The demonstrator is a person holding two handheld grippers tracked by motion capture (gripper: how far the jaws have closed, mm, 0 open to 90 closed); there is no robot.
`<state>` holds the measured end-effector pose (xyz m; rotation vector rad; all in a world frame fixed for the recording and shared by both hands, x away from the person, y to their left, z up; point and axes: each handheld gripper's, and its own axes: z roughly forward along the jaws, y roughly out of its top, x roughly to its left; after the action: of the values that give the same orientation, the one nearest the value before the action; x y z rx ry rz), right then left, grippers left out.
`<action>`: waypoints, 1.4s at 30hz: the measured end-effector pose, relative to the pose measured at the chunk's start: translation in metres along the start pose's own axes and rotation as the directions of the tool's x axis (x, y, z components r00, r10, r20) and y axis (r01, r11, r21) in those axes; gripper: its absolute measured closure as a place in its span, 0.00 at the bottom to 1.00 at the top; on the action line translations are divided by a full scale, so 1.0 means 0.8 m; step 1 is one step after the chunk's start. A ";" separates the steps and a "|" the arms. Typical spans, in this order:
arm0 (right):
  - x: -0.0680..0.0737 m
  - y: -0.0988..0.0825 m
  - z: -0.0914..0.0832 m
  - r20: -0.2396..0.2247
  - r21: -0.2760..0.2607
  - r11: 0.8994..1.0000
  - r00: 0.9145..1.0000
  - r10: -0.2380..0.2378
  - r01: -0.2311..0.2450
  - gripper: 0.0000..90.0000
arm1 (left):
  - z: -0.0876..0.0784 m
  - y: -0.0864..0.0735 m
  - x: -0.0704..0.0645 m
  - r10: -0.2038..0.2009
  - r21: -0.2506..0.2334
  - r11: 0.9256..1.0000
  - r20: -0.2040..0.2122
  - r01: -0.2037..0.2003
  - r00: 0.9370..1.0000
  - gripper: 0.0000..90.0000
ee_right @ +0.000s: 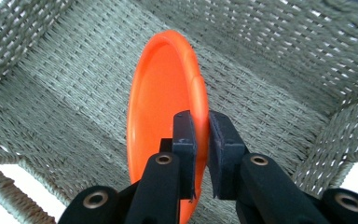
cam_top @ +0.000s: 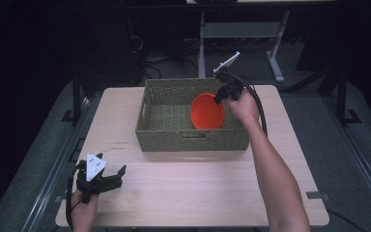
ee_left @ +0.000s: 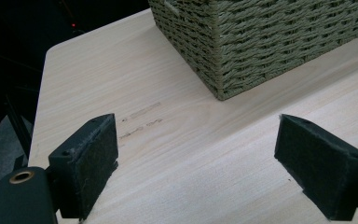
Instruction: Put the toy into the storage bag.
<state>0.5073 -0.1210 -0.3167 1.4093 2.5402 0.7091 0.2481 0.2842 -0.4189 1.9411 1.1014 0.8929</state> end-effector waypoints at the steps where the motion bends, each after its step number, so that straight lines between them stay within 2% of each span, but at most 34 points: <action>1: 0.000 0.000 0.002 0.000 0.005 1.000 1.000 -0.001 0.001 0.91 | 0.000 0.000 0.000 -0.001 -0.001 1.000 0.000 0.001 1.000 0.14; 12: 0.002 -0.003 0.020 0.011 0.034 0.999 1.000 -0.001 0.001 0.91 | -0.001 0.000 0.001 0.004 0.003 1.000 -0.003 -0.004 1.000 0.14; 15: -0.002 -0.005 0.023 0.002 0.037 0.999 1.000 0.016 -0.016 0.91 | -0.001 0.000 0.000 0.003 0.001 1.000 -0.001 -0.003 1.000 0.14; 29: -0.019 -0.016 0.030 0.014 0.066 0.996 0.998 0.059 -0.060 0.90 | 0.000 0.000 0.001 0.004 0.002 1.000 -0.001 -0.004 1.000 0.14; 42: -0.022 -0.019 0.036 0.031 0.110 0.992 0.998 0.053 -0.056 0.80 | 0.000 0.000 0.000 0.005 0.000 1.000 0.000 -0.005 1.000 0.14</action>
<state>0.5155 -0.1332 -0.3508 1.5176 2.5641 0.5606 0.2483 0.2838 -0.4190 1.9447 1.0961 0.8957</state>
